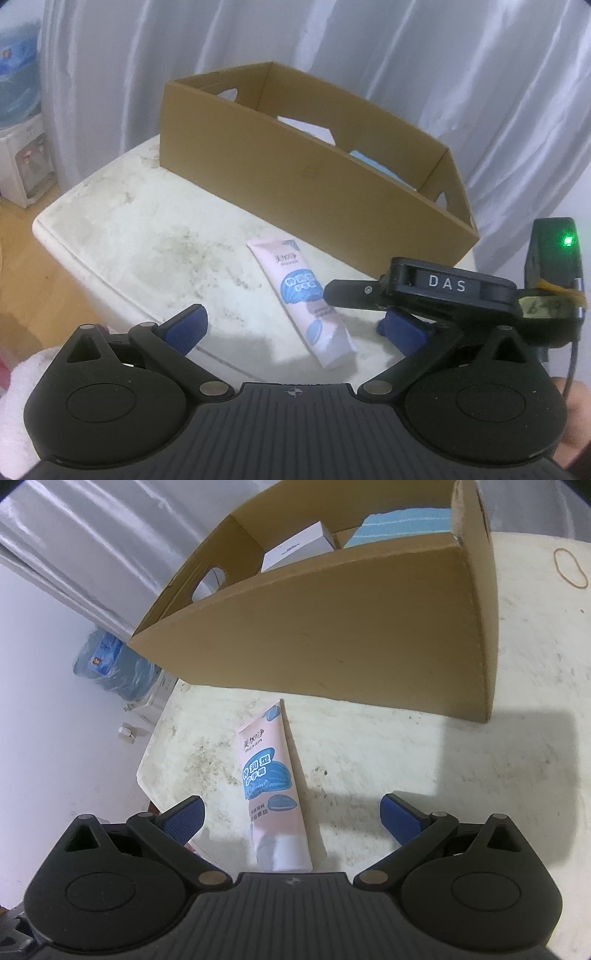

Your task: Organize objects

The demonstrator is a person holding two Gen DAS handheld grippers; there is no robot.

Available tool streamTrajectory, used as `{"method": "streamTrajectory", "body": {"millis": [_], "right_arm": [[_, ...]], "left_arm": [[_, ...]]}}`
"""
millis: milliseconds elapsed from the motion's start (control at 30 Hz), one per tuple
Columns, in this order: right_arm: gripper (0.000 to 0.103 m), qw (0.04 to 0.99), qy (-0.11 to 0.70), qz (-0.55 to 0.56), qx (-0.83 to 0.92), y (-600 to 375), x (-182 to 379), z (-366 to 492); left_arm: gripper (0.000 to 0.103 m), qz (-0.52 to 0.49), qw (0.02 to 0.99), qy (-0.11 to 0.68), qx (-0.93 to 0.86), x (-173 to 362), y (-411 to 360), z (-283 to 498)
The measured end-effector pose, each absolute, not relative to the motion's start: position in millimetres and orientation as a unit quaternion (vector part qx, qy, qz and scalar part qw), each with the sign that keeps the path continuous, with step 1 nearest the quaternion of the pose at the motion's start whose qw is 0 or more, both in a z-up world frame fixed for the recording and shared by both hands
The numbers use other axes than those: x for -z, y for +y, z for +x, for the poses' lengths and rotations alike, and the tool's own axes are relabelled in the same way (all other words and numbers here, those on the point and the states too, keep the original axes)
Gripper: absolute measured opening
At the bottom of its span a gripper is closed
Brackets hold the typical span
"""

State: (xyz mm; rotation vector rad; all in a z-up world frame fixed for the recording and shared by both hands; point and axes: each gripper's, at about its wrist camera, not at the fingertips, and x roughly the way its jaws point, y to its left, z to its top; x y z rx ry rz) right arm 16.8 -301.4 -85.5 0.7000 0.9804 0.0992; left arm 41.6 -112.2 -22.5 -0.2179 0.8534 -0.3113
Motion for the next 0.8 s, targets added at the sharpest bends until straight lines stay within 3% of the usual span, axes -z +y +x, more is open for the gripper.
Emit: {"method": "streamTrajectory", "body": {"millis": [800], "right_arm": [[0.103, 0.818, 0.475, 0.316, -0.069, -304, 84, 21]], "left_arm": [[0.102, -0.115, 0.889, 0.403, 0.182, 33, -104, 51]]}}
